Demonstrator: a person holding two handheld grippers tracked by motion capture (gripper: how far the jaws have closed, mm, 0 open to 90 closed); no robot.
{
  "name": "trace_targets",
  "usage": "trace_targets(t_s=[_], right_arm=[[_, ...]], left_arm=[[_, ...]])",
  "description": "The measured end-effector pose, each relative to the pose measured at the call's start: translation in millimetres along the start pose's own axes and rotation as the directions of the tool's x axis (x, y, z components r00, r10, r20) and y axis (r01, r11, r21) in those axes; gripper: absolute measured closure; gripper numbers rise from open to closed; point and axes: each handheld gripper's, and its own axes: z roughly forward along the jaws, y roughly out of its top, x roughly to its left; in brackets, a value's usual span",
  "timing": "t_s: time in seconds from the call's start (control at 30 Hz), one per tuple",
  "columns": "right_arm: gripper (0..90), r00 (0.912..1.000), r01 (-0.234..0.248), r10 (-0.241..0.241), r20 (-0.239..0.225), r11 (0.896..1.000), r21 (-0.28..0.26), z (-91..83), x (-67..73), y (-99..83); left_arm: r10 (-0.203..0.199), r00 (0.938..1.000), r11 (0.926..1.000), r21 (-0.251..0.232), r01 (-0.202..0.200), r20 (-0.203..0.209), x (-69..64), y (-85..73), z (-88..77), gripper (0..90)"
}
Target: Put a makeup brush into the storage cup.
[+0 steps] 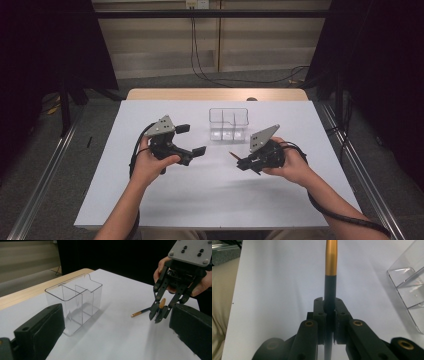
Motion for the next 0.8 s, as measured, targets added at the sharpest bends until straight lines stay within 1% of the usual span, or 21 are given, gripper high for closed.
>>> trace_targets(t_s=[0.03,0.13,0.17,0.27,0.3,0.37,0.47,0.5,0.67,0.73,0.8], right_arm=[[83.4,1.0000,0.001,-0.001,0.000,1.000,-0.001,-0.2,-0.2,0.1],[83.4,1.0000,-0.002,0.002,-0.002,1.000,-0.006,-1.1,-0.5,0.3],[83.4,1.0000,-0.003,0.003,0.000,1.000,-0.006,-1.4,-0.4,0.6],[83.4,1.0000,0.001,-0.001,0.001,1.000,-0.010,-2.2,-0.1,1.3],[83.4,1.0000,0.003,-0.003,0.001,1.000,-0.013,-2.5,-0.2,1.3],[83.4,1.0000,0.004,-0.004,-0.001,1.000,-0.013,-2.4,-0.2,1.2],[83.4,1.0000,0.002,-0.002,0.001,1.000,-0.013,-2.6,-0.2,0.7],[83.4,1.0000,-0.002,0.002,0.001,1.000,-0.012,-2.9,0.0,0.6],[83.4,1.0000,-0.002,0.002,0.005,1.000,-0.024,-4.3,-0.7,0.7],[83.4,1.0000,-0.002,0.002,0.007,1.000,-0.026,-4.7,-0.8,1.0],[83.4,1.0000,0.004,-0.003,0.007,1.000,-0.026,-4.3,-1.1,1.3]], left_arm=[[0.005,1.0000,1.0000,0.002,-0.005,-0.006,0.2,-0.8,-1.8,0.0],[0.002,0.9999,0.9999,-0.013,-0.002,-0.014,1.5,-2.9,-7.2,0.0],[0.009,0.9998,0.9998,-0.015,-0.009,-0.020,1.9,-3.5,-9.5,0.0],[0.017,0.9996,0.9988,-0.045,-0.018,-0.021,3.0,-6.2,-15.8,0.0],[0.021,0.9996,0.9984,-0.051,-0.022,-0.018,3.4,-6.9,-18.0,0.0],[0.037,0.9987,0.9977,-0.056,-0.039,-0.035,3.8,-7.5,-22.9,0.0],[0.051,0.9980,0.9961,-0.070,-0.053,-0.038,4.9,-8.7,-29.6,0.0],[0.055,0.9973,0.9954,-0.075,-0.059,-0.049,4.8,-9.6,-31.9,0.0],[0.053,0.9965,0.9958,-0.071,-0.057,-0.064,5.7,-17.2,-41.5,0.0],[0.054,0.9966,0.9953,-0.077,-0.059,-0.062,6.5,-20.2,-44.6,0.0],[0.052,0.9959,0.9953,-0.078,-0.057,-0.075,7.5,-24.6,-49.3,0.1]])
